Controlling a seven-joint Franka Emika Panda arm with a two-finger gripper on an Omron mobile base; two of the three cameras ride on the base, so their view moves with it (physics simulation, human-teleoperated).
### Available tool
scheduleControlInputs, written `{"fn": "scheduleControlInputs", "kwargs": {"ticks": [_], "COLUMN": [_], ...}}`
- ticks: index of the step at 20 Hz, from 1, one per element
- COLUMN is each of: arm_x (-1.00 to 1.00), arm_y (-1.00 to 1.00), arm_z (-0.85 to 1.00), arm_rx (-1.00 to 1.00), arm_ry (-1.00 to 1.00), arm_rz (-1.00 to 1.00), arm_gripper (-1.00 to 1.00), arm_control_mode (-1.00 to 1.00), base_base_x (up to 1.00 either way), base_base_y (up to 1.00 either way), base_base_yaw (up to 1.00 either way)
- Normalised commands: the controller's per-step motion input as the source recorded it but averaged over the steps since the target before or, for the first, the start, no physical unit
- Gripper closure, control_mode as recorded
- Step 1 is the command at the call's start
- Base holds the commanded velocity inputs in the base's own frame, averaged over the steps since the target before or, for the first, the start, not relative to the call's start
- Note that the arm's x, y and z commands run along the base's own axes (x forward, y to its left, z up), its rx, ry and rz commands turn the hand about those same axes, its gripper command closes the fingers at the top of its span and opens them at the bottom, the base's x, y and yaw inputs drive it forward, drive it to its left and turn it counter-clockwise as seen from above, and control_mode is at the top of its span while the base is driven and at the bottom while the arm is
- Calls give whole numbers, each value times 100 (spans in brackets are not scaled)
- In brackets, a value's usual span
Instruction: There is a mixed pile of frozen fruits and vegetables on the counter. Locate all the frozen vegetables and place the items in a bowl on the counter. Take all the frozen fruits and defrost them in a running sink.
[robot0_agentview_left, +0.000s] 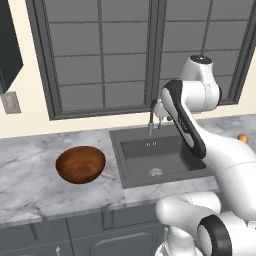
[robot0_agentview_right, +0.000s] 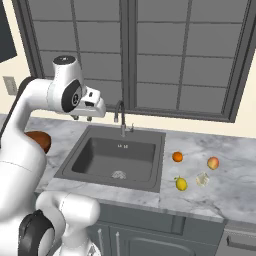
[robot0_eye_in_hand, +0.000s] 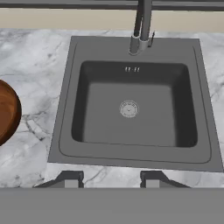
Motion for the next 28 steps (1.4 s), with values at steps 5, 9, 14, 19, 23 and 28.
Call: {"fn": "scheduleControlInputs", "kwargs": {"ticks": [5,9,14,19,23,28], "arm_x": [-7,-21,-27,-19,-15,-10], "arm_y": [0,-8,-16,-19,-28,-28], "arm_z": [-2,-8,-11,-6,-4,-1], "arm_rx": [0,0,0,0,0,0], "arm_ry": [0,0,-3,-2,0,0], "arm_rz": [0,0,0,0,0,0], "arm_gripper": [-100,-100,-100,-100,-100,-100], "arm_control_mode": [-100,-100,-100,-100,-100,-100], "base_base_x": [0,0,0,0,0,0], "base_base_y": [0,0,0,0,0,0], "base_base_yaw": [0,0,0,0,0,0]}}
